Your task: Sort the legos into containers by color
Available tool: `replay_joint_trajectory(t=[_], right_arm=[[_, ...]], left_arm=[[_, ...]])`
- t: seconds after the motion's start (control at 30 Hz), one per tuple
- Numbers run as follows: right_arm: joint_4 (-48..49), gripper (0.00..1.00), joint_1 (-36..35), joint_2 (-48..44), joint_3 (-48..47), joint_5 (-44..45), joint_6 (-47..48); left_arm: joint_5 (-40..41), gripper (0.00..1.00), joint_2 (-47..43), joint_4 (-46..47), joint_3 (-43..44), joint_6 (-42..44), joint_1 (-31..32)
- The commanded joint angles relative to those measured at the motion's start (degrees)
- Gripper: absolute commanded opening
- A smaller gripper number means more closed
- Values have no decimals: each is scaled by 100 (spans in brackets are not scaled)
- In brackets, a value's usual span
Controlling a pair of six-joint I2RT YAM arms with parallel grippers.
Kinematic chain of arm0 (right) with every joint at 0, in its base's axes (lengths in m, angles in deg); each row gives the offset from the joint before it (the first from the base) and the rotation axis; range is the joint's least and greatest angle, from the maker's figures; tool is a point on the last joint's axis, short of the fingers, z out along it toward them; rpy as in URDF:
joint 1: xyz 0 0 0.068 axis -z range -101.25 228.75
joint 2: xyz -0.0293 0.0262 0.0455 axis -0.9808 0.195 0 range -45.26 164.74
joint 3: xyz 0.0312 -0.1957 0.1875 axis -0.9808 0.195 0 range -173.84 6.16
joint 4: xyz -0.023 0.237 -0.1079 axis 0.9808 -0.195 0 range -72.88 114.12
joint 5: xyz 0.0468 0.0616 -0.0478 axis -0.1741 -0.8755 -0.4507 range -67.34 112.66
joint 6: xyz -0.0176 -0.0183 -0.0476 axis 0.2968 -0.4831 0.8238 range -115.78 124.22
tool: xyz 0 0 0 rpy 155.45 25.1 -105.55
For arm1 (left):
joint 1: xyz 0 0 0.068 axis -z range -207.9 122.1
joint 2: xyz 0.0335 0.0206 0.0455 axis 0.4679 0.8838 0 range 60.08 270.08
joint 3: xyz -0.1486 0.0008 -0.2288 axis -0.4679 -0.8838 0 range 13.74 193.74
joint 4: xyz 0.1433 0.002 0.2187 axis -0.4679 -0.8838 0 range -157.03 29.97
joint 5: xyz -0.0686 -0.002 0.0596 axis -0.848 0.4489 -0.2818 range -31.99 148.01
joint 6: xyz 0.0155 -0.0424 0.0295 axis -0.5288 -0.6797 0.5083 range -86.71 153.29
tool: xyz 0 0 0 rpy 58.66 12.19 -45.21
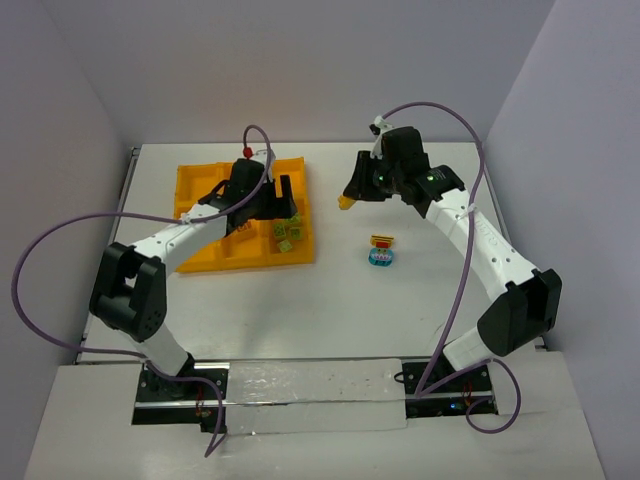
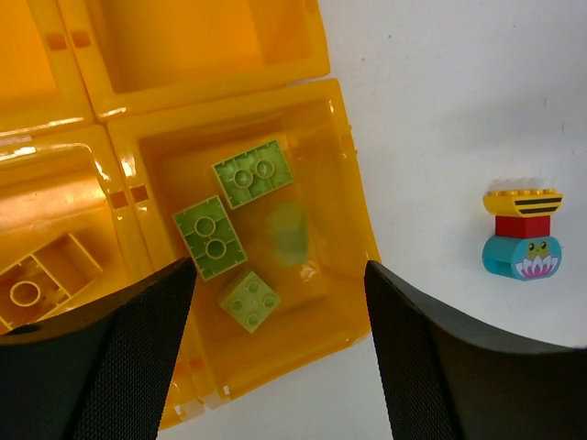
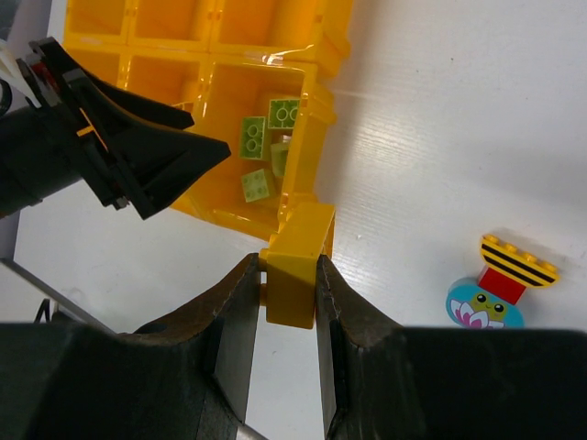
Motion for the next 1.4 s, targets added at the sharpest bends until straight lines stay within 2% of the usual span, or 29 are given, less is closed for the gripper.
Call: replay_joint_trajectory(t=[0.0, 0.27, 0.5, 0.53, 0.57, 0.67, 0.8, 1.17, 1.23, 1.33, 1.37], right_arm=[[151, 0, -20, -201, -157, -64, 21], [327, 0, -870, 406, -845, -14, 21], [766, 0, -1494, 1427, -1652, -387, -109], [793, 0, -1499, 1560, -1663, -449, -111], [787, 0, -1611, 1842, -2061, -517, -119], [633, 0, -1828, 2568, -2699, -539, -88], [444, 0, -1939, 3202, -3465, -586, -94], [421, 11, -2088, 4226, -4177, -719, -206], [438, 16, -2100, 4333, -4229, -700, -228], [483, 37, -2123, 4439, -4252, -665, -248], [492, 54, -2124, 4499, -4299, -662, -260]], left_arm=[[112, 99, -347, -135, 452, 5, 31], [1191, 99, -1516, -784, 522, -185, -107], [1509, 99, -2755, -1231, -29, -659, -1314], [1510, 99, -2768, -1258, -37, -660, -1331], [1526, 100, -3063, -1316, -109, -644, -1498], [1539, 99, -3205, -1618, 56, -719, -1815], [1703, 99, -3111, -2129, 305, -775, -1894], [1424, 99, -3292, -1969, -5, -895, -1911], [1390, 99, -3287, -1955, -28, -906, -1911], [1376, 99, -3280, -1957, -26, -921, -1911], [1370, 99, -3286, -1964, -19, -916, -1911]])
